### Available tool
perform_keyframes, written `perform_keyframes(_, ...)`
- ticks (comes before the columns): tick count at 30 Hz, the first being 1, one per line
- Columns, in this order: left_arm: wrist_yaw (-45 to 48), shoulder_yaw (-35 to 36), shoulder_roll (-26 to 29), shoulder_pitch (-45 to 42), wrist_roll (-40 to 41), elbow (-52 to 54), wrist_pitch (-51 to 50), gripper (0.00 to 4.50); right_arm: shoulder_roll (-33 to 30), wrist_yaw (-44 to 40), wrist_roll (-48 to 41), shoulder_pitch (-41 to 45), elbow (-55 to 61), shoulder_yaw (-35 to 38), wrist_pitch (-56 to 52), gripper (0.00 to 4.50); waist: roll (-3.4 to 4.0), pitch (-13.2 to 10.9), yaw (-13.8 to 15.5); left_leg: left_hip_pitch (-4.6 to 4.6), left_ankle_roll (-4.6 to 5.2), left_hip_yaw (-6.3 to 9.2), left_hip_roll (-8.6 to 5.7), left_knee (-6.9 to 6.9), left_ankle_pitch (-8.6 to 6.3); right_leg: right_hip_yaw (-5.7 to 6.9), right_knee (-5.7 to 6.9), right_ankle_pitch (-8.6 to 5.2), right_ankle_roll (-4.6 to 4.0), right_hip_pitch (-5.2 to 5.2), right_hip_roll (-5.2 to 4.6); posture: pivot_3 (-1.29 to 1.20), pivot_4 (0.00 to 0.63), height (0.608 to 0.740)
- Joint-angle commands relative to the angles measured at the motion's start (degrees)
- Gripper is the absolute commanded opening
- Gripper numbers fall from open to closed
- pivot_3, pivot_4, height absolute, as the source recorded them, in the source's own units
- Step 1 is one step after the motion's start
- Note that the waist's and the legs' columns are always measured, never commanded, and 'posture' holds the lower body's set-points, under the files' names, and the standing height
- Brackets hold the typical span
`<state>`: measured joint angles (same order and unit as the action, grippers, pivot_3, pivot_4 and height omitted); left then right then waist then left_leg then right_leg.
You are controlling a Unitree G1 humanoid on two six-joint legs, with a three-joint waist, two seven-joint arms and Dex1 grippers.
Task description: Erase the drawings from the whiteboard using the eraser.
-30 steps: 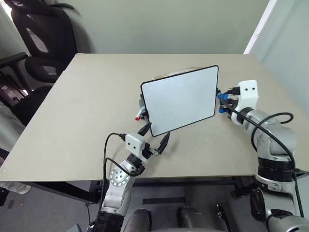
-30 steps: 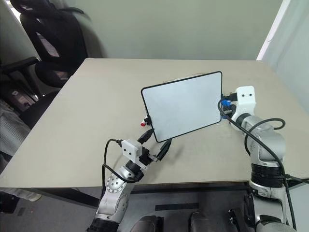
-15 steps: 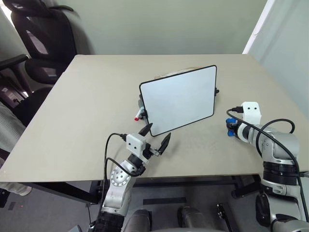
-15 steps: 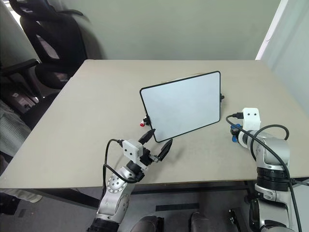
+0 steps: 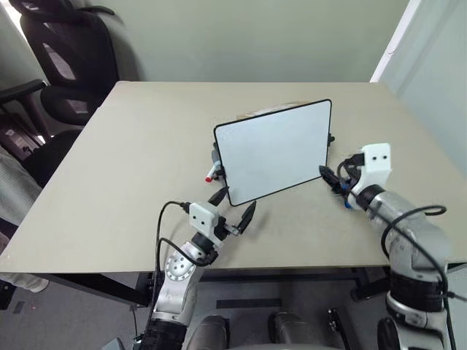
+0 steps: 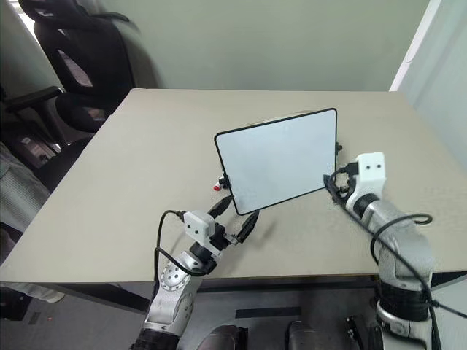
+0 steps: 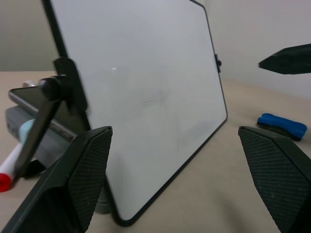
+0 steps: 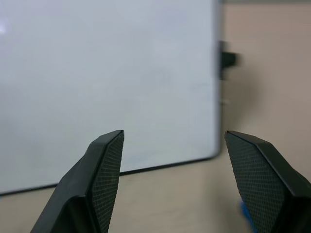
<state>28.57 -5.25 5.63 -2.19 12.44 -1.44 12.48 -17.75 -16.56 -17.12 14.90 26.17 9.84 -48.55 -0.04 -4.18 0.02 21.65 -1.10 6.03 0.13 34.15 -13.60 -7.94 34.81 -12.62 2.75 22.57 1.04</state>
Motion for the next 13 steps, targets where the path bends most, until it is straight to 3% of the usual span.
perform_keyframes(1, 0.13, 0.62, 0.11, -0.75, 1.04, 1.32, 0.31, 4.5, -0.2, -0.61, 1.05, 0.2, 1.95, -2.62, 5.57, 3.49, 0.01, 0.0, -0.04, 0.01, -0.02, 0.0, -0.03, 0.0, -0.01, -0.01, -0.01, -0.02, 0.02, 0.0, -0.03, 0.0, 0.15, 0.74)
perform_keyframes(13, -1.28, 2.48, -0.13, -1.27, 1.15, 0.05, 0.46, 4.5, -0.04, 0.83, 2.11, 1.64, -1.36, -4.19, 8.75, 3.49, -0.05, -0.03, -0.03, 0.03, -0.04, 0.03, -0.06, 0.01, -0.02, 0.01, 0.04, -0.03, 0.04, 0.01, -0.07, 0.0, 0.15, 0.74)
